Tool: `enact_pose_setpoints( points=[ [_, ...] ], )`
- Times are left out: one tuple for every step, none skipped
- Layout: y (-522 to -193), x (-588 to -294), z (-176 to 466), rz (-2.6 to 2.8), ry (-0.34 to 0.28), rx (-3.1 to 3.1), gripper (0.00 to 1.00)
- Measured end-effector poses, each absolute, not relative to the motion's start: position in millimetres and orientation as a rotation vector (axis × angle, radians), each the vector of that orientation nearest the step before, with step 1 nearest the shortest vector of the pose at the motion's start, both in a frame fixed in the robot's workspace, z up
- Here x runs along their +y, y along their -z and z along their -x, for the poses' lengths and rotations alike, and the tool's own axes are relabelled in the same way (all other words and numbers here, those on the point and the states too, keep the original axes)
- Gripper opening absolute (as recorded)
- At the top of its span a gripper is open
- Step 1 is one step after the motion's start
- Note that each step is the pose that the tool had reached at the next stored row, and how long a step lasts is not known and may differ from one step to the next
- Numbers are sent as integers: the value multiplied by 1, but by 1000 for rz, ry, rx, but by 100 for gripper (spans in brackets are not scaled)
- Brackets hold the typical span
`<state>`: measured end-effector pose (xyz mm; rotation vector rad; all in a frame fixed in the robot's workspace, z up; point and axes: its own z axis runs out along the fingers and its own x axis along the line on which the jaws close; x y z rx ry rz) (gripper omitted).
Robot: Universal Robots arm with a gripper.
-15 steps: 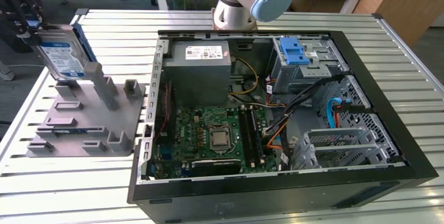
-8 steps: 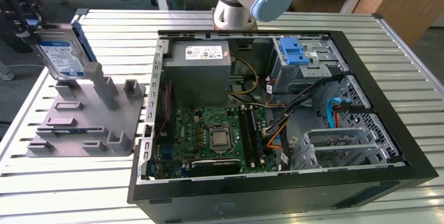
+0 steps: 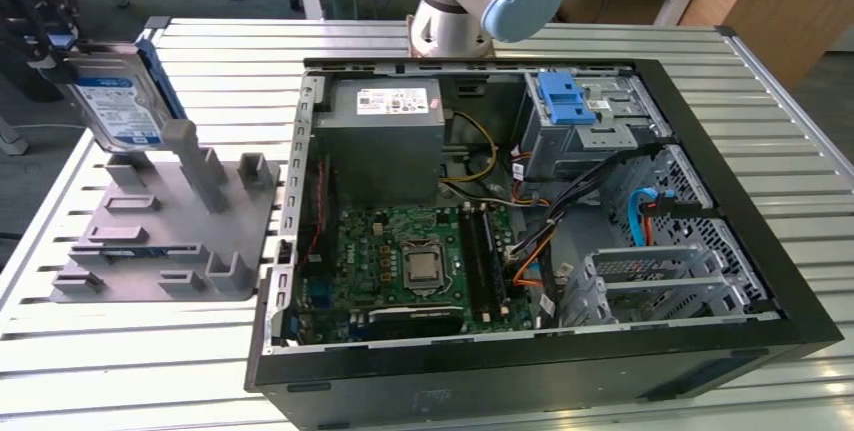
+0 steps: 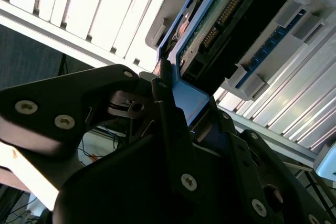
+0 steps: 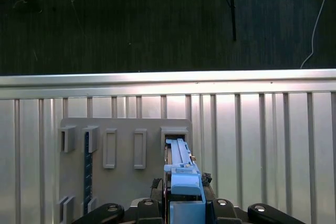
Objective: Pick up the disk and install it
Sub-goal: 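Pick up the disk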
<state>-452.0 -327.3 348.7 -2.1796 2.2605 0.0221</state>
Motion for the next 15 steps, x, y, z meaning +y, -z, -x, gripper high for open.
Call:
enact_pose_setpoints(
  points=[
    [-349, -327, 452, 2180, -22, 2261, 36],
    [-349, -327, 452, 2180, -22, 2261, 36],
    [-350, -327, 452, 2180, -22, 2261, 36],
    [-350, -327, 452, 2180, -22, 2260, 36],
    [-350, -327, 452, 2180, -22, 2261, 36],
    [-350, -327, 452, 2180, -22, 2261, 36],
    [-351, -327, 452, 2180, -22, 2260, 36],
    [-351, -327, 452, 2180, -22, 2260, 36],
    [-351, -327, 452, 2180, -22, 2261, 36],
    [-353, -327, 452, 2180, -22, 2260, 36],
    [-353, -327, 452, 2180, -22, 2261, 36],
    [-353, -327, 452, 2180, -22, 2261, 36],
    [-353, -327, 452, 2180, -22, 2261, 36],
    [-354, -327, 452, 2180, -22, 2261, 36],
    [-354, -327, 452, 2180, -22, 2261, 36]
  ],
)
